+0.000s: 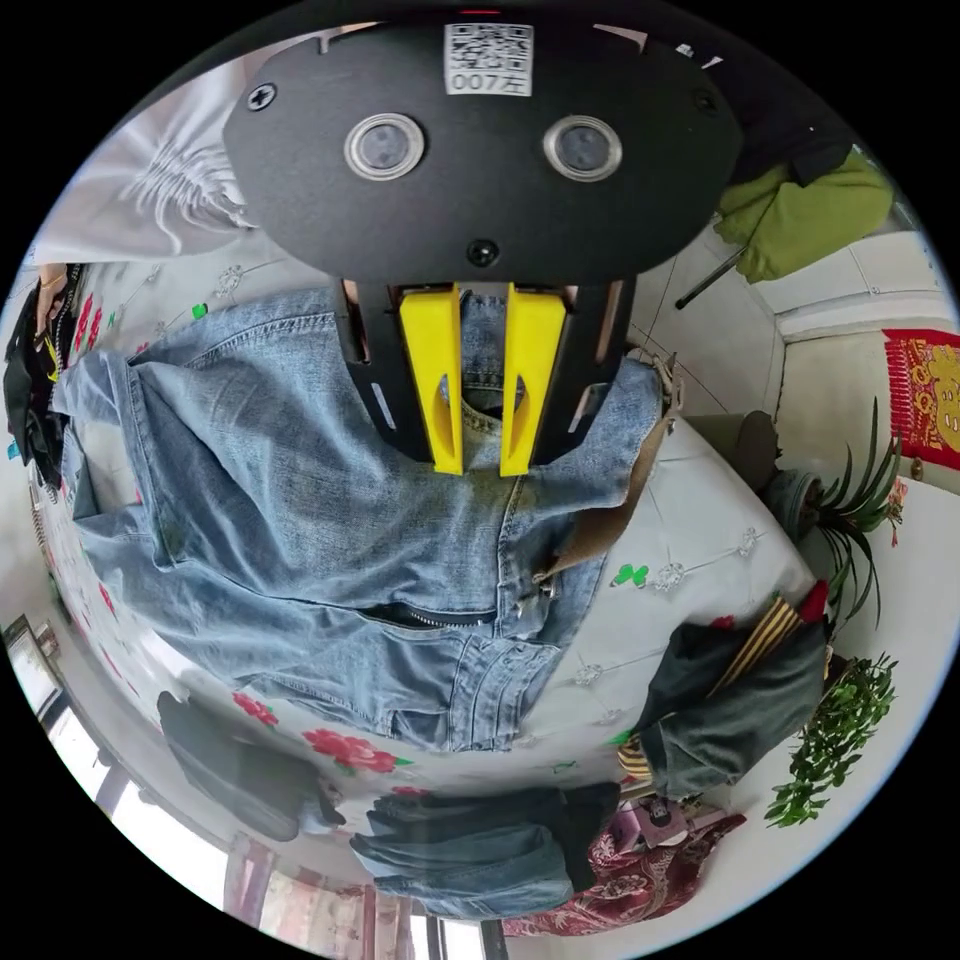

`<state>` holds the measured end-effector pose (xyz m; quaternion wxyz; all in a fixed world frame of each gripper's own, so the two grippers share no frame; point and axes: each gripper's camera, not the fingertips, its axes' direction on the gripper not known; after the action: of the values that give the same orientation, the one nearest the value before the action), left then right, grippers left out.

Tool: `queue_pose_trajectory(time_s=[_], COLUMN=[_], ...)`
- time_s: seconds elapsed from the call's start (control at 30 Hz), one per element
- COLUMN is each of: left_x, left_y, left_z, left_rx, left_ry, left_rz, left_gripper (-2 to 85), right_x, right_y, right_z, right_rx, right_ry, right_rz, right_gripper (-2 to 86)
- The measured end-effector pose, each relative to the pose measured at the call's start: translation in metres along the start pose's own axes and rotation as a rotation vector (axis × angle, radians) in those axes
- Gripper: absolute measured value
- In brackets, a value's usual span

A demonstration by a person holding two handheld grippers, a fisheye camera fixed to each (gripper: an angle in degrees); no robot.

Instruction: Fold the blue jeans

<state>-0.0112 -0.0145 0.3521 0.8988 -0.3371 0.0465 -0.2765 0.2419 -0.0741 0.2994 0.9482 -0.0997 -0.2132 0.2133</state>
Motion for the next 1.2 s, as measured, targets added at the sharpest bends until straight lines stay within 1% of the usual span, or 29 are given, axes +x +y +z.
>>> queue_pose_trajectory(time_s=[0.1,0.17,0.23,0.3,0.37,0.4,0.47,0.5,0.53,0.57,0.6,0.67,0.73,0.8,0.9,0.97,1.07,1.13,1.2], left_x=[-0.002,0.002,0.004,0.004,0.000,-0.001,-0.006,-0.007,-0.010,-0.013,-0.014,-0.018,-0.021,-0.023,-0.027,-0.026,-0.018,-0.014,-0.012], left_y=[-0.015,-0.027,-0.033,-0.038,-0.049,-0.052,-0.065,-0.069,-0.076,-0.082,-0.085,-0.090,-0.088,-0.082,-0.055,-0.028,-0.005,0.001,0.000], left_z=[-0.003,-0.007,-0.010,-0.013,-0.015,-0.015,-0.015,-0.014,-0.013,-0.012,-0.012,-0.014,-0.020,-0.031,-0.060,-0.073,-0.067,-0.057,-0.051], left_rx=[0.026,0.004,-0.003,-0.005,-0.021,-0.025,-0.032,-0.032,-0.037,-0.042,-0.043,-0.038,-0.036,-0.023,0.074,0.114,0.083,0.056,0.047], left_ry=[0.002,-0.034,-0.067,-0.090,-0.108,-0.112,-0.139,-0.144,-0.136,-0.129,-0.128,-0.133,-0.144,-0.155,-0.109,-0.070,-0.045,-0.060,-0.084], left_rz=[0.012,0.056,0.111,0.160,0.220,0.233,0.276,0.280,0.282,0.265,0.254,0.194,0.154,0.137,0.113,0.099,0.111,0.120,0.129], left_gripper=[6.2,6.2,6.3,6.3,6.3,6.3,6.2,6.1,5.9,5.6,5.6,5.4,5.3,4.9,4.7,4.8,4.9,4.9,4.9], right_x=[0.006,0.012,0.017,0.024,0.045,0.051,0.076,0.083,0.097,0.113,0.120,0.148,0.153,0.142,0.093,0.040,-0.018,-0.043,-0.058], right_y=[-0.027,-0.039,-0.041,-0.037,-0.027,-0.025,-0.015,-0.014,-0.012,-0.013,-0.013,-0.006,0.008,0.020,0.039,0.060,0.079,0.085,0.092], right_z=[0.017,0.021,0.002,-0.033,-0.093,-0.108,-0.170,-0.181,-0.199,-0.205,-0.204,-0.189,-0.180,-0.168,-0.142,-0.125,-0.100,-0.080,-0.053], right_rx=[-0.075,-0.179,-0.198,-0.225,-0.302,-0.331,-0.354,-0.345,-0.301,-0.237,-0.203,-0.049,0.061,0.078,-0.018,-0.060,-0.103,-0.161,-0.230], right_ry=[-0.031,-0.107,-0.145,-0.193,-0.364,-0.427,-0.634,-0.681,-0.753,-0.779,-0.772,-0.633,-0.529,-0.461,-0.339,-0.209,-0.131,-0.129,-0.086], right_rz=[-0.008,0.006,0.013,-0.029,-0.054,-0.061,-0.089,-0.081,-0.047,0.026,0.066,0.252,0.314,0.260,0.014,-0.239,-0.478,-0.568,-0.640], right_gripper=[7.8,4.7,2.6,1.3,0.5,0.4,0.4,0.4,0.6,1.0,1.4,3.1,4.5,6.1,8.1,8.9,9.4,9.3,9.0])
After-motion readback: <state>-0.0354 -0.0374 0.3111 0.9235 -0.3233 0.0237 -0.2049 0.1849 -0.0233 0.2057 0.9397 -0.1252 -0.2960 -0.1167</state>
